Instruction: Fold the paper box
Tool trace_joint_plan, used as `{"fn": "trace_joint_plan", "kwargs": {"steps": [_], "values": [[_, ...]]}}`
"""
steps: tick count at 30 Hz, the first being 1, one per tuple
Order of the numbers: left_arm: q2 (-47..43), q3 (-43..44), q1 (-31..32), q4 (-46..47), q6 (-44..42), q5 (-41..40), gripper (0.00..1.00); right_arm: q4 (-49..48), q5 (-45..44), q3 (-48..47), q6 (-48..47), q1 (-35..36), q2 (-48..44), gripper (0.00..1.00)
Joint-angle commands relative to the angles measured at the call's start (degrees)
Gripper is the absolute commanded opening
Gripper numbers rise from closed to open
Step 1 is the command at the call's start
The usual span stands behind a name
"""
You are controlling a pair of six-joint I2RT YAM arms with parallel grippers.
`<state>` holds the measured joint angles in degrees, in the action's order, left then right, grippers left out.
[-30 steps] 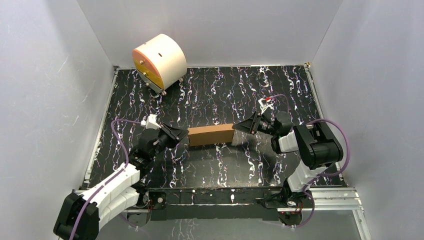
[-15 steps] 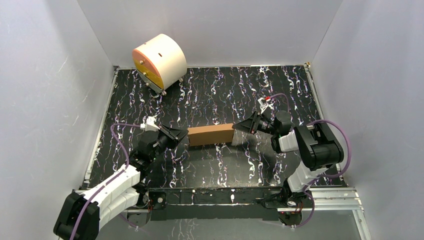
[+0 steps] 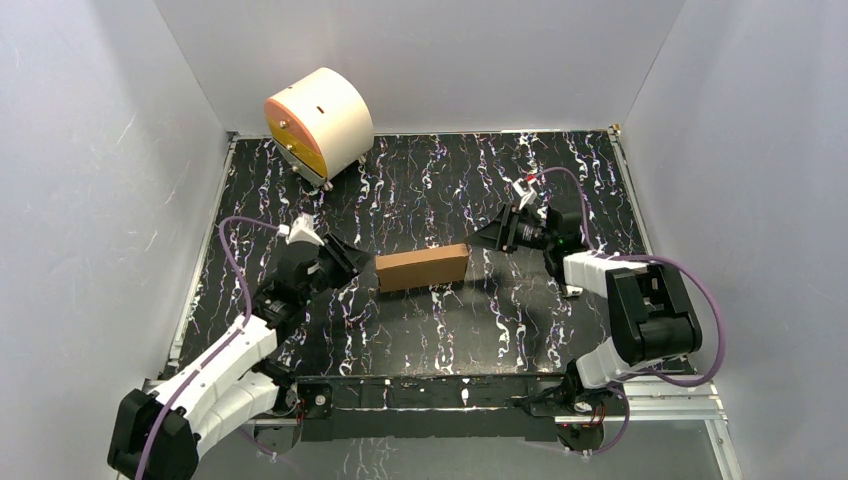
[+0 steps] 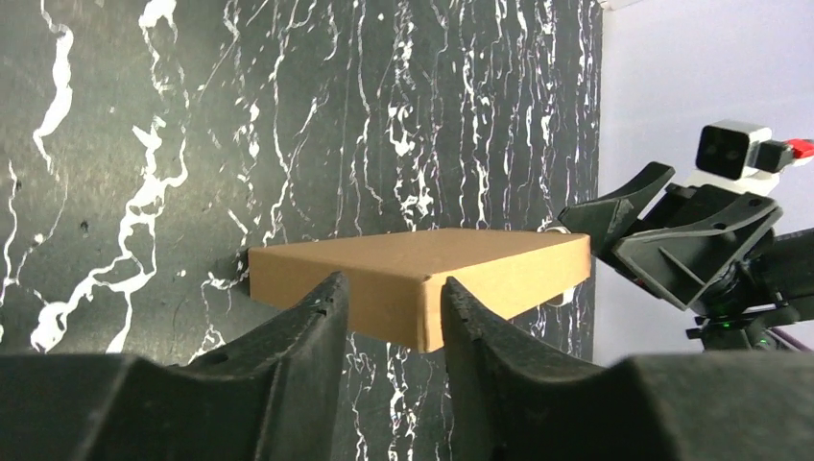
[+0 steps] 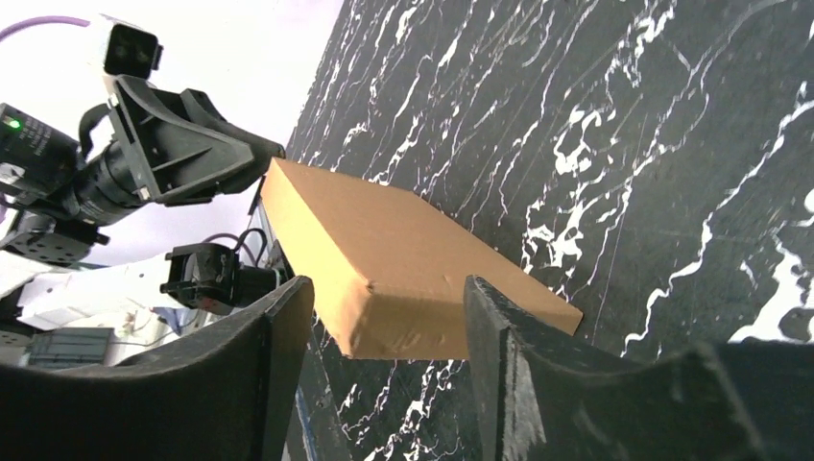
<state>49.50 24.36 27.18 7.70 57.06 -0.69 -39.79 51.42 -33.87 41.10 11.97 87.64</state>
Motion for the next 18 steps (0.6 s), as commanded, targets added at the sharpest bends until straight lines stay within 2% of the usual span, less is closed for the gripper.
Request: {"fn": "trace_joint_plan", "kwargs": {"steps": [1, 6, 10, 13, 18], "values": [[0.5, 7.6, -0.1, -4.3, -13.0, 0.3, 0.43, 5.9, -0.4, -5.4, -3.2, -0.4, -4.9, 0.71], [3.7, 15.5, -0.1, -8.1, -27.3, 5.1, 0.59, 12.7, -2.2, -7.6, -7.8, -0.4, -9.2, 0.87], [9.1, 22.4, -0.1, -13.8, -38.0, 11.4, 0.66, 18.9, -5.0, -7.5, -11.5, -0.4, -12.9, 0.98], [14.1, 26.3, 0.2, -16.1, -45.0, 18.2, 0.68, 21.0, -5.6, -7.2, -13.0, -0.4, -16.3, 0.99], [18.7, 30.7, 2.9, -17.4, -54.9, 21.6, 0.73, 26.3, -7.9, -7.3, -17.6, -0.4, -21.5, 0.99]]}}
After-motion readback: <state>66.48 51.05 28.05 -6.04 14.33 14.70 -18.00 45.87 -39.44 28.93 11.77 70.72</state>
